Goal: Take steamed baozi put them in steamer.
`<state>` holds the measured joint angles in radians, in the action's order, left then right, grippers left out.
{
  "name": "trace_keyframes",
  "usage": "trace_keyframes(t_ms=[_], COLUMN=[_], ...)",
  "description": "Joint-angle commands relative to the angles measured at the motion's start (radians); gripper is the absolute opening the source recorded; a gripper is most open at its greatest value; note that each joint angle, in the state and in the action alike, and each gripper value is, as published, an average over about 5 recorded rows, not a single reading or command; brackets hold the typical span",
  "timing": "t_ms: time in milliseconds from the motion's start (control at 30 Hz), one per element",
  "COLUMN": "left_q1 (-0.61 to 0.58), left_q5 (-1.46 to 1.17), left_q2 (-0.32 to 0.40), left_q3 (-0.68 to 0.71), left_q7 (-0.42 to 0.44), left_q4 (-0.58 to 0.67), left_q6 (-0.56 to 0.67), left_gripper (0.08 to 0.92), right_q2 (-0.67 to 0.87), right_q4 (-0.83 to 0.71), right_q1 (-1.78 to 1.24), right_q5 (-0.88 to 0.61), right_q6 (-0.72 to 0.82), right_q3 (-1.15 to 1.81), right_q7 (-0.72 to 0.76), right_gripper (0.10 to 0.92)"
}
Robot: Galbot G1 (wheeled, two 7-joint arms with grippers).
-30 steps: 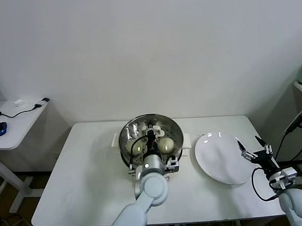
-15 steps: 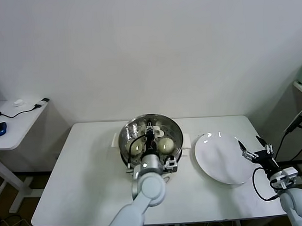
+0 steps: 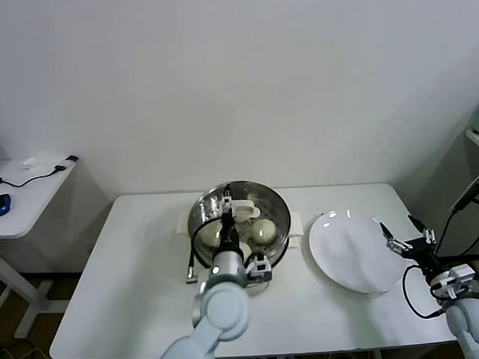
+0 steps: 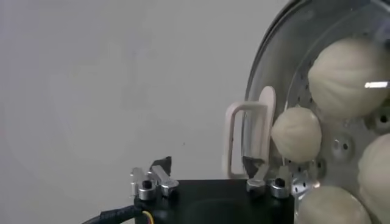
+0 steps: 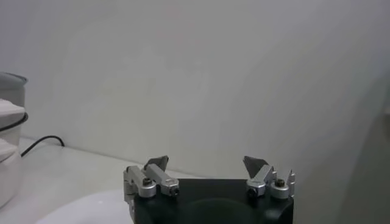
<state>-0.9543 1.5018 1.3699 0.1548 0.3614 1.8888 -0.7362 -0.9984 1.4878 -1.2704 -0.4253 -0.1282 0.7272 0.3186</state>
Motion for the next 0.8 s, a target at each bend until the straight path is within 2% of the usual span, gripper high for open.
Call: trace_keyframes(t_ms=[33,100,233,467,633,800], left_q1=[-0.092,-0.127,-0.214,-0.325,-0.407,-0.496], left_q5=[-0.232,-0.271,-0.376,-0.851,-1.197,-1.499], left_q2=[-0.177,-0.213,-0.258,-0.293,-0.25,-0.151], left_q3=[-0.004,-0.021,-0.106,-0.376,-0.629,-0.818], left_q7=[-0.078,-0.104,-0.234,-0.469,-0.556,-0.523], left_q4=[0.255,0.299,0.333,0.335,0.27,0.185], left_q6=[-0.041,-0.037,0.019,0.177,0.421,0.633], left_gripper=[0.758,0.799,0.821,0.823,0.823,0.823], right_q2=[-0.004,-0.005,-0.012,-0.034,-0.053,-0.071], right_q4=[0.014,0.019,0.036,0.07,0.094,0.115], right_q1=[-0.002,-0.003,-0.006,-0.017,-0.029,-0.039], right_q5=[0.007,0.018,0.041,0.03,0.094,0.113], right_q6=[0.043,0.056,0.082,0.098,0.113,0.131], right_q3=[0.008,0.011,0.022,0.04,0.048,0.054], right_q7=[-0.011,-0.009,-0.012,-0.038,-0.066,-0.075], right_gripper=[0.823,0.823,0.823,0.823,0.823,0.823])
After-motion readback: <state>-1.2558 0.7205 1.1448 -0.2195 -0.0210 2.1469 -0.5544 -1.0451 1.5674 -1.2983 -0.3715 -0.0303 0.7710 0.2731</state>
